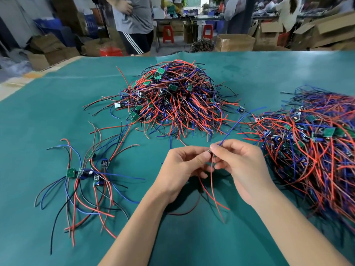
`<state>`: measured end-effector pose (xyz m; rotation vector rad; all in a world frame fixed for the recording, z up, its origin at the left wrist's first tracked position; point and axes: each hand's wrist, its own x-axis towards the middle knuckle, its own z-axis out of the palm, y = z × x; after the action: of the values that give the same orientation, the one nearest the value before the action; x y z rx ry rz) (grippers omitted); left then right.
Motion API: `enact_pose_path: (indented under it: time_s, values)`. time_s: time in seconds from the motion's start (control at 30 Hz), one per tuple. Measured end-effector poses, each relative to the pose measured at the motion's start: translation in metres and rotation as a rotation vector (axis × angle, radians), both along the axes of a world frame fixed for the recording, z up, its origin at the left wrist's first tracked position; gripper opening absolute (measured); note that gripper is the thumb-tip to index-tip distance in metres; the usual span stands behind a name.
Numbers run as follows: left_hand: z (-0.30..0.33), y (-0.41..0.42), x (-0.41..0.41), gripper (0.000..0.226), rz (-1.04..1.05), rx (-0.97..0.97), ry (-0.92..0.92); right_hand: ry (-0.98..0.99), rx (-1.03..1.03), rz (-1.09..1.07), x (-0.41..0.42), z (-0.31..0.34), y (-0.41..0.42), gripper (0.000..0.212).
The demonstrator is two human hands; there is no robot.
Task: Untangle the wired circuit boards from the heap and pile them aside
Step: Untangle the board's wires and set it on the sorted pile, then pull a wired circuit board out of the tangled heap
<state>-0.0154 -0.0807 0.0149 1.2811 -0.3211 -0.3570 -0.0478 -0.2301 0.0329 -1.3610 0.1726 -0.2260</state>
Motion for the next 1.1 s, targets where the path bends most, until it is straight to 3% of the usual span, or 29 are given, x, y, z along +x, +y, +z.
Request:
enact_pose_path:
  time_s: [0.1,0.23,0.37,0.6,0.9,0.97,1.1]
  values:
    - [0.000,0.000,0.000,0.021,-0.010,-0.011,0.001,0.029,0.126,0.020,0.001,0.001,-0.001,0.010]
    - [0.000,0.000,0.000,0.013,0.030,0.007,-0.007,0.046,0.217,0.140,0.002,0.004,-0.007,0.030]
    - [0.002,0.000,0.000,0.025,0.083,0.087,-0.027,0.027,0.068,0.228,0.001,0.002,-0.011,0.025]
    - [0.004,0.001,-0.001,0.033,0.059,0.132,-0.035,0.050,0.054,0.193,0.003,0.003,-0.015,0.030]
    - [0.008,0.002,-0.005,0.034,-0.023,0.154,-0.054,0.045,0.028,0.107,0.004,-0.001,-0.015,0.022]
    - [0.009,0.000,-0.006,0.033,-0.016,0.205,-0.082,0.045,0.011,0.104,0.005,-0.001,-0.016,0.010]
    - [0.008,-0.003,-0.008,0.028,-0.002,0.317,-0.155,0.052,-0.036,0.138,0.005,-0.006,-0.011,0.018]
